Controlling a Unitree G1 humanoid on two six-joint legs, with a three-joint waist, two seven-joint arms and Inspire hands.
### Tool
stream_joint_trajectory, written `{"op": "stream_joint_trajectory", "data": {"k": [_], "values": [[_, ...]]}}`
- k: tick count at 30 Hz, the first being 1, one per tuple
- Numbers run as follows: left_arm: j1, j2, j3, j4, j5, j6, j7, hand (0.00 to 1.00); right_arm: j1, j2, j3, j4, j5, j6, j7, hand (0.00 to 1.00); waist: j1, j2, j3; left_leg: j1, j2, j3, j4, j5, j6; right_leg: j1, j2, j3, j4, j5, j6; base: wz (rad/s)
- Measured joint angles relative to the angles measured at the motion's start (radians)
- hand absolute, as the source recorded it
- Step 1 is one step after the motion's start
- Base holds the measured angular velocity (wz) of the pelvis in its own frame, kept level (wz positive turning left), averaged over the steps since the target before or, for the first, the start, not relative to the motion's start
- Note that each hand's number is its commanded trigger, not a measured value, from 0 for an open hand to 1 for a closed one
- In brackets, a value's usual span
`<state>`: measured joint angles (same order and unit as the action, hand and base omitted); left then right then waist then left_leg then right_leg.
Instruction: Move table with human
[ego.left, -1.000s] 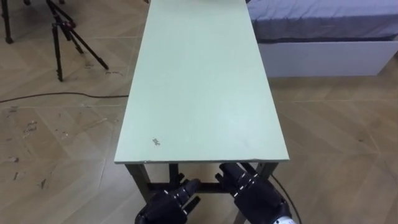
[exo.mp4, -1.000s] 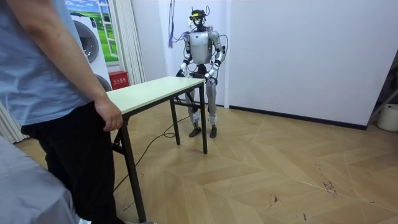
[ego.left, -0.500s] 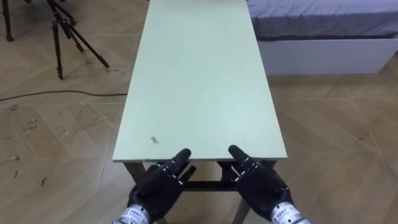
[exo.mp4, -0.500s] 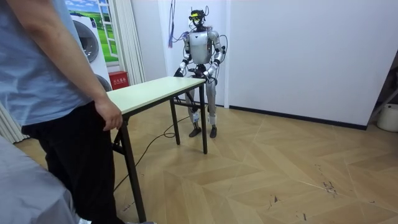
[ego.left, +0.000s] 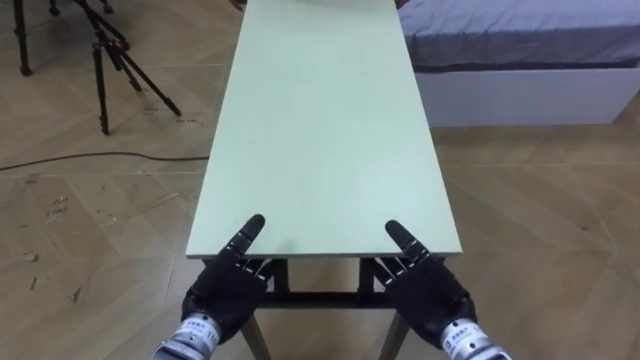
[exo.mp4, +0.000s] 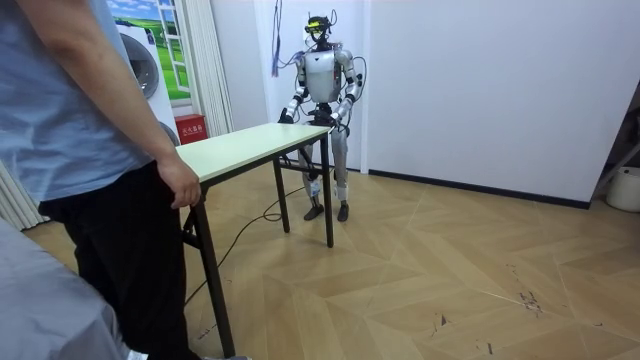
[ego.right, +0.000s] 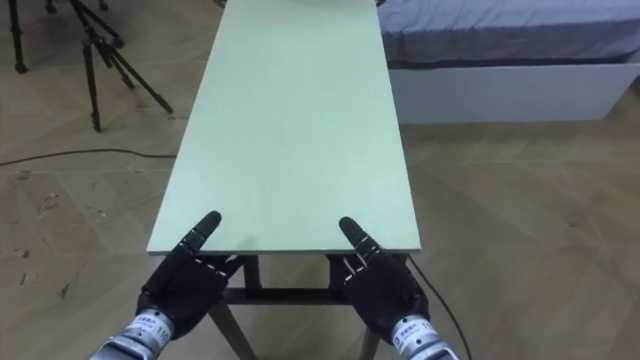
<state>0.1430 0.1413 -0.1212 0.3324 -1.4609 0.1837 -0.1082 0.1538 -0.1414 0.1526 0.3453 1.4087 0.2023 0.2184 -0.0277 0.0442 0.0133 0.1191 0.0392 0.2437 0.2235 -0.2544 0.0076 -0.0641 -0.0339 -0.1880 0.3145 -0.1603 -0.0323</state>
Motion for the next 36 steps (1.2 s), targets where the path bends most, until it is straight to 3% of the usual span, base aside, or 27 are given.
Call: {"op": "stream_joint_trajectory", "data": {"k": [5, 15, 24, 25, 26, 27, 28, 33, 36], "values": [[-0.013, -0.004, 0.004, 0.000, -0.040, 0.015, 0.053, 0.00, -0.007, 0.000, -0.009, 0.001, 0.003, 0.008, -0.001, 0.00, 0.001, 0.021, 0.0045, 0.010, 0.000, 0.003, -0.001, 0.000, 0.000, 0.006, 0.002, 0.009, 0.000, 0.002, 0.000, -0.05], [-0.035, -0.007, 0.005, 0.000, -0.043, 0.021, 0.100, 0.00, -0.018, 0.002, -0.010, 0.001, 0.045, 0.008, -0.039, 0.00, 0.010, 0.021, 0.0046, 0.012, 0.001, 0.006, 0.000, 0.000, 0.000, 0.005, 0.009, 0.027, 0.000, 0.008, 0.001, -0.02], [-0.035, -0.013, 0.022, 0.001, -0.042, 0.026, 0.102, 0.00, -0.029, 0.030, -0.023, -0.002, 0.048, 0.009, -0.077, 0.00, 0.006, 0.017, 0.0036, 0.011, -0.001, 0.005, 0.000, 0.000, 0.000, -0.001, 0.012, 0.040, 0.001, 0.011, 0.002, -0.02], [-0.035, -0.013, 0.023, 0.001, -0.042, 0.027, 0.102, 0.07, -0.031, 0.031, -0.023, -0.002, 0.048, 0.009, -0.080, 0.00, 0.006, 0.017, 0.0035, 0.011, -0.001, 0.005, 0.000, 0.000, 0.000, -0.001, 0.012, 0.041, 0.000, 0.013, 0.002, -0.04], [-0.035, -0.013, 0.023, 0.001, -0.042, 0.027, 0.102, 0.49, -0.031, 0.031, -0.023, -0.002, 0.048, 0.009, -0.082, 0.58, 0.006, 0.017, 0.0035, 0.011, -0.001, 0.005, 0.000, 0.000, 0.000, -0.001, 0.012, 0.041, -0.001, 0.013, 0.002, -0.03], [-0.035, -0.013, 0.023, 0.001, -0.043, 0.027, 0.103, 0.68, -0.034, 0.031, -0.023, -0.002, 0.050, 0.009, -0.087, 1.00, 0.006, 0.017, 0.0035, 0.011, -0.002, 0.006, 0.000, 0.000, 0.000, -0.002, 0.012, 0.042, 0.000, 0.013, 0.002, 0.00], [-0.035, -0.013, 0.023, 0.001, -0.043, 0.027, 0.103, 1.00, -0.035, 0.031, -0.023, -0.002, 0.056, 0.009, -0.089, 1.00, 0.006, 0.017, 0.0034, 0.010, -0.002, 0.006, 0.000, 0.000, 0.000, -0.002, 0.013, 0.043, -0.001, 0.014, 0.002, 0.00], [-0.034, -0.017, 0.028, 0.007, -0.043, 0.029, 0.103, 1.00, -0.036, 0.034, -0.023, -0.004, 0.081, 0.010, -0.102, 1.00, 0.006, 0.018, 0.0029, 0.009, 0.000, 0.006, -0.001, 0.000, 0.000, -0.003, 0.012, 0.041, 0.000, 0.015, 0.002, 0.00], [-0.034, -0.033, 0.030, 0.018, -0.042, 0.030, 0.094, 1.00, -0.045, 0.036, -0.028, 0.009, 0.080, 0.009, -0.179, 1.00, 0.014, 0.019, 0.0023, 0.009, -0.001, 0.005, -0.005, 0.000, 0.000, -0.006, 0.012, 0.040, 0.001, 0.015, 0.002, 0.00]]}}
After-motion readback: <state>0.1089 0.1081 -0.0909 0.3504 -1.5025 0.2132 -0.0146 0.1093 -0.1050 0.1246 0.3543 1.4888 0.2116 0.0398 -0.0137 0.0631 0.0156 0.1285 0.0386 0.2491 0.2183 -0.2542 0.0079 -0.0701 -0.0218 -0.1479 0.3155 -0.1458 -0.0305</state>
